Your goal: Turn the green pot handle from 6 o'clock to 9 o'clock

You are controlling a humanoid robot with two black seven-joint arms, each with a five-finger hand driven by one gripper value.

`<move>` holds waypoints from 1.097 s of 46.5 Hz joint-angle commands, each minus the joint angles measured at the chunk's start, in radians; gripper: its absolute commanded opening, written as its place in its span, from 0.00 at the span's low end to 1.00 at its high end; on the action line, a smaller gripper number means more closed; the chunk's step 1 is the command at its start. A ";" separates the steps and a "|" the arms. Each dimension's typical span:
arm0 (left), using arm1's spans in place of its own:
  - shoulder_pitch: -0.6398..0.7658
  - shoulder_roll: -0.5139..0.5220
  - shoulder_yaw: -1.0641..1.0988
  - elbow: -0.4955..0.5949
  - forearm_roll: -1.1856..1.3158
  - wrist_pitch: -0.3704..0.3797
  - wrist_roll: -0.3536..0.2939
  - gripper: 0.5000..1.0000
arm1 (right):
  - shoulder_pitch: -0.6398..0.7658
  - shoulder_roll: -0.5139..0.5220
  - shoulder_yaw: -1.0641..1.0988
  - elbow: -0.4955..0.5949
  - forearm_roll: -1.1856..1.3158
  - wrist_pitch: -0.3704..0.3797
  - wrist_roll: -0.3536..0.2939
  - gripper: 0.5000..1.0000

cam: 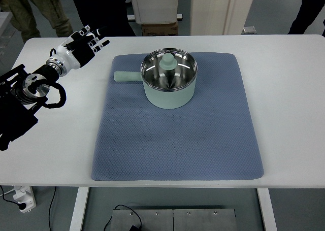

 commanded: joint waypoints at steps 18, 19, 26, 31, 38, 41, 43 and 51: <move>0.029 -0.004 -0.004 0.023 0.000 0.001 -0.006 1.00 | -0.001 0.000 0.000 0.000 0.000 0.000 -0.001 1.00; 0.029 -0.004 -0.004 0.023 0.000 0.001 -0.008 1.00 | -0.001 0.000 0.000 0.000 0.000 0.000 0.000 1.00; 0.033 -0.017 -0.004 0.025 0.002 0.004 -0.016 1.00 | 0.001 0.000 0.000 0.000 0.000 0.000 0.000 1.00; 0.036 -0.020 -0.004 0.038 0.002 0.007 -0.025 1.00 | -0.001 0.000 0.000 0.000 0.000 0.000 0.000 1.00; 0.036 -0.047 -0.002 0.083 0.014 0.010 -0.065 1.00 | -0.001 0.000 0.000 0.000 0.000 0.000 0.000 1.00; 0.034 -0.050 -0.002 0.095 0.014 0.010 -0.068 1.00 | 0.001 0.000 -0.002 0.000 -0.002 0.000 0.000 1.00; 0.034 -0.058 -0.001 0.097 0.017 0.013 -0.068 1.00 | 0.001 0.000 0.000 0.000 -0.002 0.000 0.000 1.00; 0.033 -0.081 -0.002 0.097 0.041 0.044 -0.106 1.00 | 0.001 0.000 0.000 0.000 0.000 0.000 0.000 1.00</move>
